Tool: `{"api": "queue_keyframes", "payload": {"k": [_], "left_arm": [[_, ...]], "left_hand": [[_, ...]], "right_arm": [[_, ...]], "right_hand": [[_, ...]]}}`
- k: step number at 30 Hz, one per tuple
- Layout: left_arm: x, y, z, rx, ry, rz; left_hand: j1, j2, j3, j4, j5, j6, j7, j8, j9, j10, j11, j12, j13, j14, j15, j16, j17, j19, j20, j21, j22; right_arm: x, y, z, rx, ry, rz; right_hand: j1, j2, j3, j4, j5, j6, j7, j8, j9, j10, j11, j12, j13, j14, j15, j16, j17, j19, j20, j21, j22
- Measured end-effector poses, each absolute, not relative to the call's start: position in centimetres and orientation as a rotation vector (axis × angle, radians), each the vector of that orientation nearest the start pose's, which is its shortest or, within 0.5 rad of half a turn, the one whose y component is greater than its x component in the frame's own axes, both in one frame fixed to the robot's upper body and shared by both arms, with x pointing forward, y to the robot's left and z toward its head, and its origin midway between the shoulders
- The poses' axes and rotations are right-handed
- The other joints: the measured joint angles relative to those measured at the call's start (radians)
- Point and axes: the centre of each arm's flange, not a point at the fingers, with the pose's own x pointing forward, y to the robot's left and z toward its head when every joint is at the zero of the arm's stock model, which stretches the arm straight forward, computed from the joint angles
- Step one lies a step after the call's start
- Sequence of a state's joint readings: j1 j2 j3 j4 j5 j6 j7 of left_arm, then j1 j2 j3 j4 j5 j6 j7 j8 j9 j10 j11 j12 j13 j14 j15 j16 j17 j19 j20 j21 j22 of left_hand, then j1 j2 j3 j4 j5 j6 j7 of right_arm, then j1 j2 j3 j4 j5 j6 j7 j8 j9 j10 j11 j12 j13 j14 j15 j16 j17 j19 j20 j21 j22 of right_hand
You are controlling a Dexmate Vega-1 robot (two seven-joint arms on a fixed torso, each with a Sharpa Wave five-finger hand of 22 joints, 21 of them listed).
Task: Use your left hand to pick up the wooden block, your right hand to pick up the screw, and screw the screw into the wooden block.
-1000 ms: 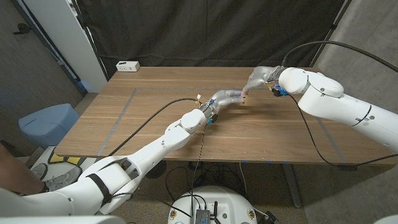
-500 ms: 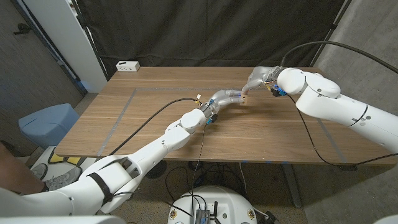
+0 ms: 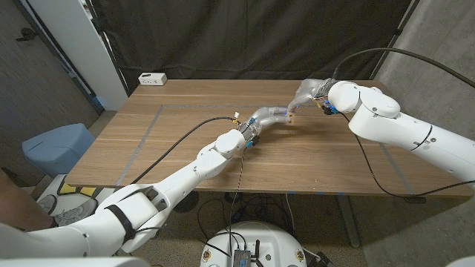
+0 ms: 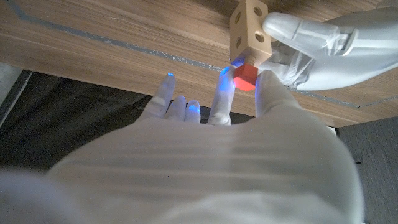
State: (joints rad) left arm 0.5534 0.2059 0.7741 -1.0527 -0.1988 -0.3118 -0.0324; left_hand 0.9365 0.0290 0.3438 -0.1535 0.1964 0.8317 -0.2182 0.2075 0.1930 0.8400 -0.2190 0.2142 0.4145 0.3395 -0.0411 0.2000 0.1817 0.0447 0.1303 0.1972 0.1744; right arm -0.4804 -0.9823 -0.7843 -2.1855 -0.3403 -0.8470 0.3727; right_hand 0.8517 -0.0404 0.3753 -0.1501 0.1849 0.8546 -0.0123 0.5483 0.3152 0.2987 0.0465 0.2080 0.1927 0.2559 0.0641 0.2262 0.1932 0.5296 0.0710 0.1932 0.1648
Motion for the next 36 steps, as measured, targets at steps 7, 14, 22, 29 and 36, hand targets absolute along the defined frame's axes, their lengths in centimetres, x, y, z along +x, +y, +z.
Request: {"api": "queue_keyframes", "payload": {"k": [7,14,22,29,36], "left_arm": [[66.5,2.5,-2.2,0.425,-0.639,-0.561],[66.6,2.5,-2.1,0.424,-0.640,-0.563],[66.6,2.5,-2.1,0.423,-0.640,-0.563],[66.6,2.5,-2.1,0.423,-0.641,-0.563],[66.4,2.5,-2.3,0.421,-0.642,-0.565]], "left_hand": [[0.000,0.000,0.000,0.000,0.000,0.000,0.000,0.000,0.000,0.000,0.000,0.000,0.001,0.000,0.000,0.000,0.000,0.000,0.000,0.000,0.000],[0.000,0.000,0.000,0.000,0.000,0.000,0.000,0.000,0.000,-0.001,0.001,0.000,0.001,0.005,-0.005,0.000,0.000,0.005,-0.005,0.000,0.000],[0.000,0.000,0.000,0.000,0.000,0.000,0.000,-0.001,0.000,-0.001,0.001,-0.002,0.006,0.010,0.000,0.000,0.000,0.005,-0.005,0.000,0.000],[0.000,0.000,0.000,0.000,0.000,0.000,0.000,-0.004,0.000,-0.002,0.002,-0.002,0.006,0.010,0.000,0.000,0.000,0.005,-0.005,0.000,0.000],[0.004,0.004,0.000,0.000,-0.001,0.000,0.000,0.000,0.000,0.000,0.000,-0.002,0.006,0.010,0.000,0.000,0.000,0.005,-0.005,0.000,0.000]], "right_arm": [[53.9,-20.6,10.6,-1.438,-0.273,0.012],[53.9,-20.3,10.7,-1.460,-0.273,-0.007],[53.8,-19.8,10.7,-1.490,-0.276,-0.035],[53.7,-19.3,10.6,-1.527,-0.268,-0.055],[53.6,-19.0,10.4,-1.559,-0.253,-0.074]], "right_hand": [[-0.012,0.003,-0.008,0.008,0.000,0.028,0.000,0.006,-0.011,0.029,-0.007,0.007,0.000,0.019,-0.019,0.000,0.000,0.014,-0.014,0.000,0.000],[-0.030,0.011,-0.015,0.015,0.000,0.061,-0.004,0.010,-0.022,0.058,-0.011,0.008,0.000,0.037,-0.037,0.007,0.000,0.028,-0.028,0.008,0.000],[-0.063,0.020,-0.028,0.027,0.000,0.091,-0.006,0.016,-0.033,0.077,-0.009,0.008,0.000,0.053,-0.053,0.007,0.000,0.042,-0.032,0.008,0.000],[-0.102,0.041,-0.040,0.049,0.000,0.120,-0.002,0.016,-0.046,0.091,-0.016,0.008,0.000,0.060,-0.060,0.007,0.000,0.050,-0.034,0.008,0.000],[-0.135,0.052,-0.045,0.062,0.000,0.146,-0.004,0.023,-0.059,0.109,-0.013,0.008,-0.002,0.066,-0.066,0.007,0.000,0.057,-0.039,0.008,0.000]]}}
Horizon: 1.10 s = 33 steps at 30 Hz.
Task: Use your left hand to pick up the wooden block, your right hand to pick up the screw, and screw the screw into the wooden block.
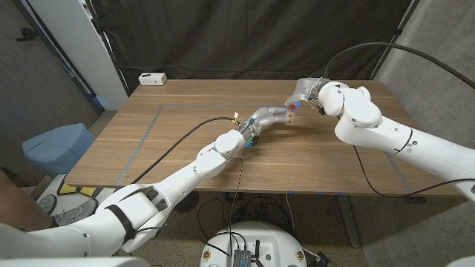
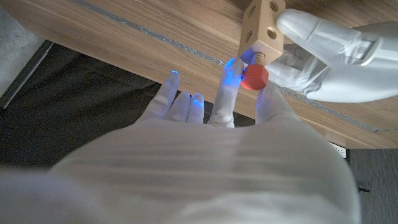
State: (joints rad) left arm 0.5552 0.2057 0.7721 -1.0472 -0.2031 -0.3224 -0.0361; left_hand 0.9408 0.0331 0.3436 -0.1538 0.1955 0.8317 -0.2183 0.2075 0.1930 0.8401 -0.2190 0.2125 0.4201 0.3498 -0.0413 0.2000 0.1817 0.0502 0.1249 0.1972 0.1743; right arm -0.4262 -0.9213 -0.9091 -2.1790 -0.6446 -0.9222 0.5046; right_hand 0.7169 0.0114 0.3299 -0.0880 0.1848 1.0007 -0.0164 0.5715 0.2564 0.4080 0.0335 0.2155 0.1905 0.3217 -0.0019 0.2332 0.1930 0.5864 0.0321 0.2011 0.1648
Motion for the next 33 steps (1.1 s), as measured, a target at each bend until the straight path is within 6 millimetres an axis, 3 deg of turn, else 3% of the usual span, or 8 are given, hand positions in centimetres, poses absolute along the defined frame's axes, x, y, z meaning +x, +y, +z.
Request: {"api": "queue_keyframes", "payload": {"k": [7,22,33], "left_arm": [[66.3,2.5,-2.4,0.421,-0.644,-0.565],[66.0,2.6,-2.7,0.420,-0.644,-0.567],[65.7,2.6,-2.8,0.417,-0.647,-0.566]], "left_hand": [[0.000,0.000,-0.001,-0.001,0.004,0.000,0.000,0.000,0.000,0.000,0.000,0.002,0.000,0.000,0.000,0.000,0.000,0.000,0.000,0.000,0.000],[-0.006,0.006,-0.002,-0.002,0.004,0.000,0.000,-0.002,0.000,0.000,0.000,0.002,-0.001,0.002,-0.002,0.000,0.000,0.006,0.006,0.000,0.005],[-0.006,0.005,-0.002,-0.002,0.004,0.000,0.000,-0.003,0.000,-0.001,0.001,0.002,0.000,0.004,-0.004,0.000,0.000,0.006,0.006,0.000,0.005]], "right_arm": [[53.4,-18.7,10.4,-1.584,-0.248,-0.095],[52.9,-18.1,9.8,-1.624,-0.238,-0.135],[52.5,-17.9,9.6,-1.632,-0.234,-0.165]], "right_hand": [[-0.017,0.007,-0.007,0.007,0.000,0.036,0.000,0.000,-0.013,0.016,-0.008,0.000,0.000,0.005,-0.005,0.000,0.000,0.004,0.004,0.000,0.000],[-0.035,0.004,-0.020,0.000,0.000,0.103,0.004,0.006,-0.034,0.060,-0.021,0.000,0.000,0.034,-0.020,0.000,-0.002,0.016,-0.006,0.000,0.000],[-0.084,-0.032,-0.048,0.012,0.000,0.109,0.009,0.001,-0.047,0.069,-0.012,0.000,0.000,0.036,-0.021,-0.004,-0.007,0.025,-0.004,0.000,0.000]]}}
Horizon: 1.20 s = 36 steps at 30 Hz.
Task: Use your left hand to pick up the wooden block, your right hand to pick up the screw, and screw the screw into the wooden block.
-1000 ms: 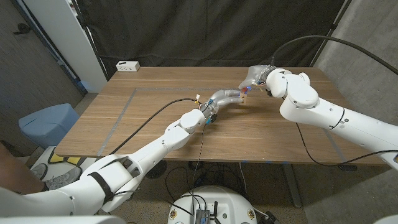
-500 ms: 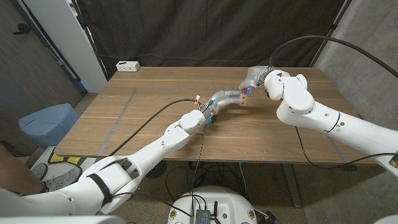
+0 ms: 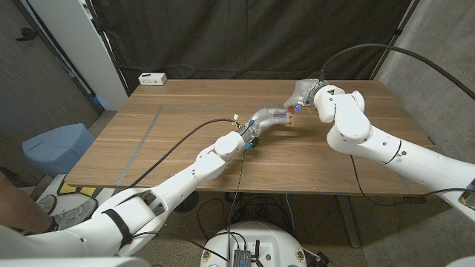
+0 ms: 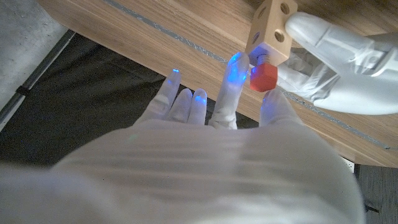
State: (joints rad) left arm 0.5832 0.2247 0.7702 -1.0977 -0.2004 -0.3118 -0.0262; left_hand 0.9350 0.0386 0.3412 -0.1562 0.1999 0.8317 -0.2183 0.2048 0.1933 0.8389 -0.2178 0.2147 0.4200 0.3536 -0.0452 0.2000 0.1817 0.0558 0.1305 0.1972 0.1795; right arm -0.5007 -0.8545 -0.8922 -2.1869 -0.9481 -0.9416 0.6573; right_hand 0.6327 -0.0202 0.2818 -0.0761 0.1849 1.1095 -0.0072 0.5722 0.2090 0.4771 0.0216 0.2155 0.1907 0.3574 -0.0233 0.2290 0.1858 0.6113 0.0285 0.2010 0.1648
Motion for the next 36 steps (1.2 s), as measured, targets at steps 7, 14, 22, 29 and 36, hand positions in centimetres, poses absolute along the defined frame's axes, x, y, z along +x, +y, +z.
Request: {"api": "queue_keyframes", "payload": {"k": [7,14,22,29,36], "left_arm": [[65.57,2.66,-2.88,0.416,-0.649,-0.566],[65.47,2.64,-2.91,0.415,-0.651,-0.568],[65.37,2.63,-2.93,0.415,-0.652,-0.569],[65.35,2.63,-2.95,0.414,-0.652,-0.570],[65.34,2.62,-2.97,0.415,-0.652,-0.573]], "left_hand": [[0.000,0.000,0.000,0.000,0.000,0.000,0.000,0.001,0.000,0.000,0.000,0.000,0.000,0.000,0.000,0.000,0.000,0.000,0.000,0.000,0.000],[0.006,0.005,0.003,0.002,0.004,0.000,0.000,0.003,-0.001,0.000,0.000,-0.003,-0.001,0.000,0.000,0.000,0.000,0.004,-0.004,0.000,0.000],[0.005,0.006,0.003,0.003,0.004,0.000,0.000,0.003,0.000,0.001,-0.001,-0.003,-0.003,0.004,0.005,0.000,0.000,0.009,0.001,0.000,0.000],[0.005,0.006,0.003,0.003,0.004,0.000,0.000,0.002,0.000,0.001,-0.001,-0.005,-0.005,0.005,0.005,0.000,0.000,0.009,0.001,0.000,0.000],[0.002,0.008,0.003,0.003,0.004,0.000,0.000,0.001,0.000,0.001,-0.001,-0.007,-0.005,0.005,0.005,0.000,0.000,0.013,-0.002,0.000,0.000]], "right_arm": [[52.21,-17.92,9.51,-1.634,-0.233,-0.180],[51.97,-17.92,9.45,-1.634,-0.233,-0.186],[51.74,-17.91,9.46,-1.640,-0.231,-0.192],[51.66,-17.90,9.43,-1.645,-0.222,-0.193],[51.62,-17.96,9.33,-1.653,-0.205,-0.190]], "right_hand": [[-0.044,-0.012,-0.024,0.009,0.000,-0.021,0.002,-0.023,-0.009,0.007,0.007,-0.002,0.000,0.009,0.009,-0.008,0.003,0.005,0.006,-0.005,0.000],[-0.078,-0.022,-0.040,0.019,0.000,-0.038,0.005,-0.044,-0.014,0.007,0.007,-0.006,0.000,0.011,0.018,-0.008,0.003,0.000,0.011,-0.009,0.000],[-0.114,-0.034,-0.058,0.034,0.000,-0.055,0.011,-0.055,-0.014,0.007,0.007,-0.012,0.000,0.014,0.022,-0.015,0.003,-0.001,0.012,-0.009,0.000],[-0.145,-0.045,-0.073,0.042,0.004,-0.085,0.016,-0.076,-0.014,-0.004,0.018,-0.020,0.000,0.005,0.031,-0.015,0.003,-0.009,0.020,-0.013,0.000],[-0.182,-0.053,-0.092,0.051,0.012,-0.130,0.018,-0.106,-0.014,-0.019,0.022,-0.023,0.000,0.001,0.045,-0.023,0.003,-0.023,0.026,-0.017,0.000]]}}
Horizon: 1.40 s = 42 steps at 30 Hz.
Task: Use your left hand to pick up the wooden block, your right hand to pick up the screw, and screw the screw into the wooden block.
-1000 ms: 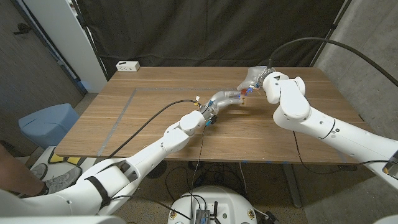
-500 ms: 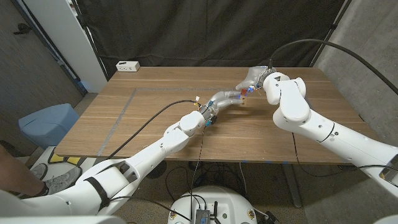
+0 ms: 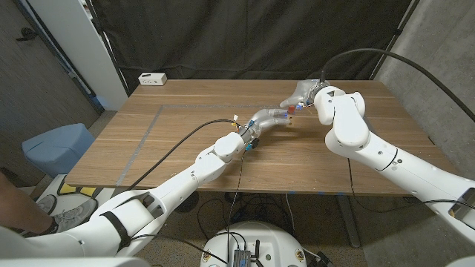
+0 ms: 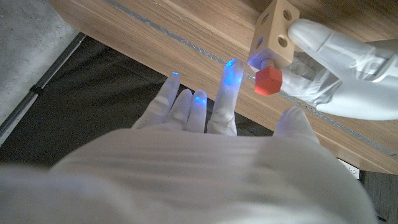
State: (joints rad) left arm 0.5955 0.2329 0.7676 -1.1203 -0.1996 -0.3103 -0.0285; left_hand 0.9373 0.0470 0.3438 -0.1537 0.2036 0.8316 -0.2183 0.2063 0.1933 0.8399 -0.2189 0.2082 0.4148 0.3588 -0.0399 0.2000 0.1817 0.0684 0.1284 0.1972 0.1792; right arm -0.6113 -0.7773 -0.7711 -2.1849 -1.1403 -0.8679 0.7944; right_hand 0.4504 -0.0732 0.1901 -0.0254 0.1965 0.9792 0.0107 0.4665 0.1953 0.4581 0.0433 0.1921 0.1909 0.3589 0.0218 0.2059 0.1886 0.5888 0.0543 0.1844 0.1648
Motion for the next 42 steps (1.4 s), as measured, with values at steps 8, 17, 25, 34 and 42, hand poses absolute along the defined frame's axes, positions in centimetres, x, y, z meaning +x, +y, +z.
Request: {"api": "queue_keyframes", "payload": {"k": [8,17,25,34,42], "left_arm": [[65.32,2.60,-2.98,0.414,-0.652,-0.574],[65.31,2.61,-3.07,0.409,-0.652,-0.576],[65.34,2.67,-3.13,0.406,-0.651,-0.576],[65.38,2.70,-3.21,0.406,-0.649,-0.579],[65.43,2.71,-3.15,0.408,-0.648,-0.581]], "left_hand": [[-0.001,0.001,0.000,0.000,0.000,0.000,0.000,-0.003,0.000,-0.001,0.001,0.000,-0.002,0.003,-0.003,0.000,0.000,0.000,0.000,0.000,0.000],[-0.001,0.001,-0.001,-0.001,0.000,0.000,0.000,-0.004,-0.001,-0.001,0.001,-0.002,-0.004,0.003,-0.003,0.000,0.000,0.000,0.000,0.000,0.000],[-0.001,0.001,-0.001,-0.001,0.000,0.000,0.000,-0.006,0.000,-0.002,0.002,-0.004,-0.008,0.003,-0.003,0.000,0.000,0.000,0.000,0.000,0.000],[-0.001,0.000,-0.002,-0.002,0.000,0.000,0.000,-0.006,0.000,-0.003,0.003,-0.004,-0.009,0.003,-0.003,0.000,0.000,0.000,0.000,0.000,0.000],[-0.001,0.000,-0.002,-0.002,0.004,0.000,0.000,-0.006,0.000,-0.003,0.003,-0.005,-0.009,0.003,-0.003,0.000,0.000,0.000,0.000,0.000,0.000]], "right_arm": [[51.61,-18.06,9.18,-1.655,-0.188,-0.176],[51.58,-18.28,9.23,-1.649,-0.181,-0.152],[51.39,-18.27,9.38,-1.646,-0.191,-0.105],[51.12,-18.37,9.65,-1.657,-0.195,-0.068],[50.68,-18.28,10.17,-1.679,-0.204,-0.034]], "right_hand": [[-0.023,-0.007,-0.013,0.006,0.008,-0.077,0.009,-0.045,0.000,-0.028,0.010,-0.004,0.001,-0.012,0.012,-0.007,0.000,-0.009,0.009,0.000,0.000],[-0.032,-0.008,-0.024,0.002,0.022,-0.202,0.009,-0.118,0.000,-0.088,0.022,-0.011,0.002,-0.044,0.035,-0.015,-0.003,-0.041,0.016,0.000,0.000],[-0.016,0.007,-0.014,-0.016,0.030,-0.278,0.014,-0.165,0.003,-0.141,0.033,-0.011,0.002,-0.081,0.054,-0.021,-0.003,-0.066,0.023,0.000,0.000],[0.054,0.031,0.018,-0.057,0.028,-0.320,0.008,-0.195,0.003,-0.186,0.035,-0.011,0.002,-0.120,0.073,-0.025,-0.003,-0.095,0.040,0.000,0.000],[0.136,0.032,0.051,-0.111,0.009,-0.367,-0.011,-0.220,0.007,-0.244,0.023,-0.011,0.002,-0.158,0.078,-0.025,-0.003,-0.116,0.055,0.000,0.000]]}}
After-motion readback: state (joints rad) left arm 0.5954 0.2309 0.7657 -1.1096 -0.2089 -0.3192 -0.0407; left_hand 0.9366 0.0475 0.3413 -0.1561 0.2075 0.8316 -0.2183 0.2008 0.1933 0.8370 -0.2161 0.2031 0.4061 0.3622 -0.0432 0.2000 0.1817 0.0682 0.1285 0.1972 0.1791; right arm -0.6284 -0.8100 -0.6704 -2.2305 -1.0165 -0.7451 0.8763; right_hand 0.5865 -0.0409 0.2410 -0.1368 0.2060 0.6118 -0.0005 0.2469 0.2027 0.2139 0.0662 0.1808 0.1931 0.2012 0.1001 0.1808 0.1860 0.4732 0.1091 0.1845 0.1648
